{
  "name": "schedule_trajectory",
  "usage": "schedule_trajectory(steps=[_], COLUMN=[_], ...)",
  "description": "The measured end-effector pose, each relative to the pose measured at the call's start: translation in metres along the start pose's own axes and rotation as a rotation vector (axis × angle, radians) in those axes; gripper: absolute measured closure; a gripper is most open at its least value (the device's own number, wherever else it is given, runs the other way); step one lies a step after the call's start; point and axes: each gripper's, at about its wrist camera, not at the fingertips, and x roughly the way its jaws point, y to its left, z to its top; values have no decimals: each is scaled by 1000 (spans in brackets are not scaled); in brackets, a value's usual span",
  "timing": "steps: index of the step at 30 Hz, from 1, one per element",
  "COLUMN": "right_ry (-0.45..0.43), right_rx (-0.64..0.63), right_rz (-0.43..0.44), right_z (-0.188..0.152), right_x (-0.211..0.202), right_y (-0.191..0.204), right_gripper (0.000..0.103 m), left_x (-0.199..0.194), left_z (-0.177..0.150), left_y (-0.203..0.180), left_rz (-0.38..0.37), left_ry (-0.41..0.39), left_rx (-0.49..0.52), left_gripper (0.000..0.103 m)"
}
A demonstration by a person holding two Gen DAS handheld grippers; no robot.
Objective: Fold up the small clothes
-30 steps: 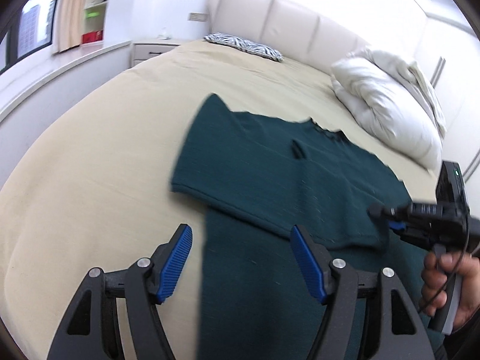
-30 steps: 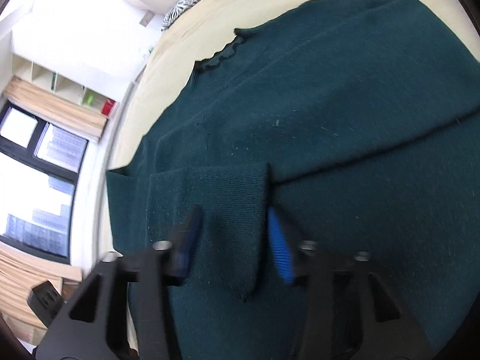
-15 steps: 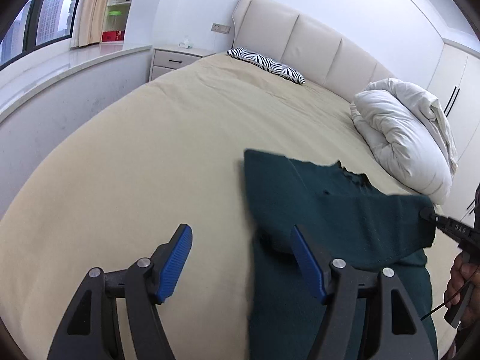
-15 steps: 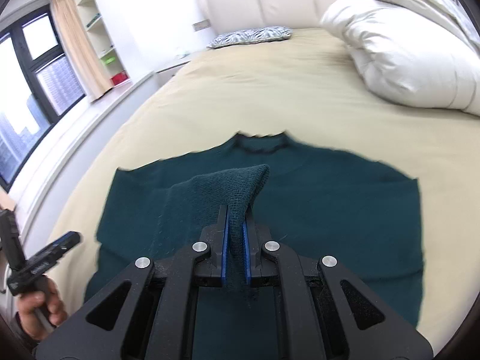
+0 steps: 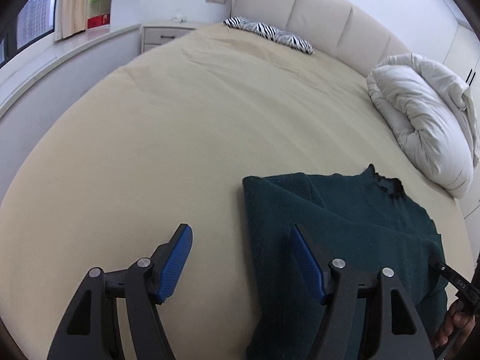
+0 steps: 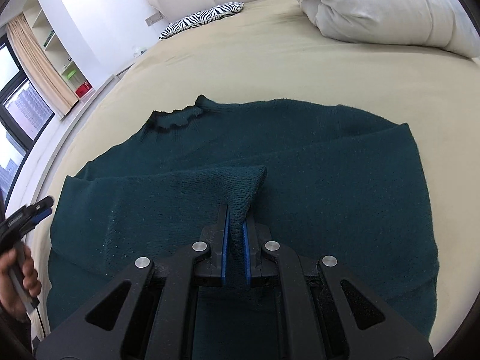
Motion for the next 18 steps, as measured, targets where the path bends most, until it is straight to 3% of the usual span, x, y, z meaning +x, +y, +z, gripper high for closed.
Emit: schedule_trajectory(steps=[1, 5, 7, 8, 15, 18], right_ry=[0, -15, -18, -16, -34, -62], right_rx=[6, -11, -38, -44, -16, -23], right_rz=[6, 21, 14, 9, -8, -19], right_z=[1, 2, 1, 2, 5, 12], right_x=[0, -9, -10, -8, -7, -9], right_y=[-2, 4, 9, 10, 5, 9], right_gripper=[96, 96, 96, 96, 96, 97], left_x=[3, 25, 29, 29, 9, 20], left_z=[3, 8, 9, 11, 11, 6], left_y=[-2, -17, -23, -23, -12, -7], left_rz=[-6, -16, 0, 4, 1, 11], left_ry=[5, 63, 62, 58, -30, -26], left_rx=[0, 63, 98, 103, 103, 78], left_gripper=[41, 74, 82, 93, 95, 95])
